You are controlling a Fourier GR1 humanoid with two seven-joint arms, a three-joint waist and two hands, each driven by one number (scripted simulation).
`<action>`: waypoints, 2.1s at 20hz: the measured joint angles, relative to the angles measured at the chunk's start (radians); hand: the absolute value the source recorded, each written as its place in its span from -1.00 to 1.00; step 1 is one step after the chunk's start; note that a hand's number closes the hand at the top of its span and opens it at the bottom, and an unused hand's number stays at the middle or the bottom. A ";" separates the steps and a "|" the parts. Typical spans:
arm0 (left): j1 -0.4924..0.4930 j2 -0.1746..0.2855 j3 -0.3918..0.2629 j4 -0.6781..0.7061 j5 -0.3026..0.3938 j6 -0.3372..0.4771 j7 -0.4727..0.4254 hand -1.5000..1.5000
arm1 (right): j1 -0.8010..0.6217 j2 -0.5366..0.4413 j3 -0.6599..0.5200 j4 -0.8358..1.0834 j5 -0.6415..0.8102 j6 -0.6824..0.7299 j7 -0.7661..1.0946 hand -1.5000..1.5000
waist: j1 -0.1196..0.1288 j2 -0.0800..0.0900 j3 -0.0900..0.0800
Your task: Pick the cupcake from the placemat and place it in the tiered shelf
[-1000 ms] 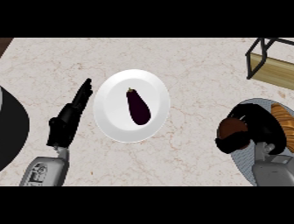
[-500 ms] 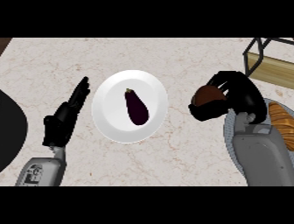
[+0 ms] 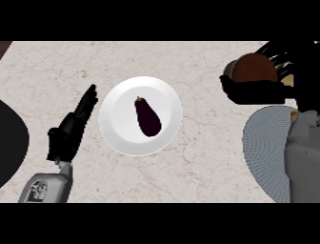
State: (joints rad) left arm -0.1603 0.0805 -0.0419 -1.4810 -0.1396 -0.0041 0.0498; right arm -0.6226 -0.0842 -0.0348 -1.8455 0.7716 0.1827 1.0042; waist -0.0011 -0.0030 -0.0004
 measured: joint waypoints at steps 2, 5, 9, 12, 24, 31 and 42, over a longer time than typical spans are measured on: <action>-0.010 -0.002 0.002 0.014 -0.005 0.005 0.003 0.00 | -0.048 -0.024 -0.011 -0.012 0.036 0.006 0.024 1.00 | -0.001 0.000 0.000; -0.014 0.002 0.008 0.012 0.000 -0.001 0.003 0.00 | -0.122 -0.079 -0.046 -0.016 0.058 0.031 0.042 1.00 | -0.001 0.000 -0.001; -0.001 -0.003 0.000 -0.003 -0.004 -0.002 0.004 0.00 | -0.202 -0.147 -0.091 0.008 0.096 0.049 0.045 1.00 | 0.001 0.000 0.000; 0.003 -0.005 -0.001 0.005 -0.006 -0.003 -0.005 0.00 | -0.266 -0.203 -0.131 0.060 0.123 0.055 0.034 1.00 | 0.003 0.001 -0.001; -0.007 0.004 0.020 0.031 0.005 -0.022 -0.030 0.00 | -0.424 -0.404 -0.249 0.344 0.171 0.035 -0.063 1.00 | 0.008 0.004 0.000; -0.011 -0.013 0.003 0.042 -0.018 -0.008 -0.035 0.00 | -0.499 -0.498 -0.270 0.554 0.211 -0.061 -0.151 1.00 | 0.012 0.005 0.000; -0.005 -0.003 0.013 0.008 -0.010 -0.021 -0.009 0.00 | -0.526 -0.601 -0.259 0.833 0.256 -0.208 -0.362 1.00 | 0.017 0.007 0.000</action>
State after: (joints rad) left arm -0.1650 0.0774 -0.0285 -1.4726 -0.1498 -0.0252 0.0408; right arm -1.1483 -0.6855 -0.2936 -1.0122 1.0276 -0.0255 0.6417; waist 0.0162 0.0042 -0.0004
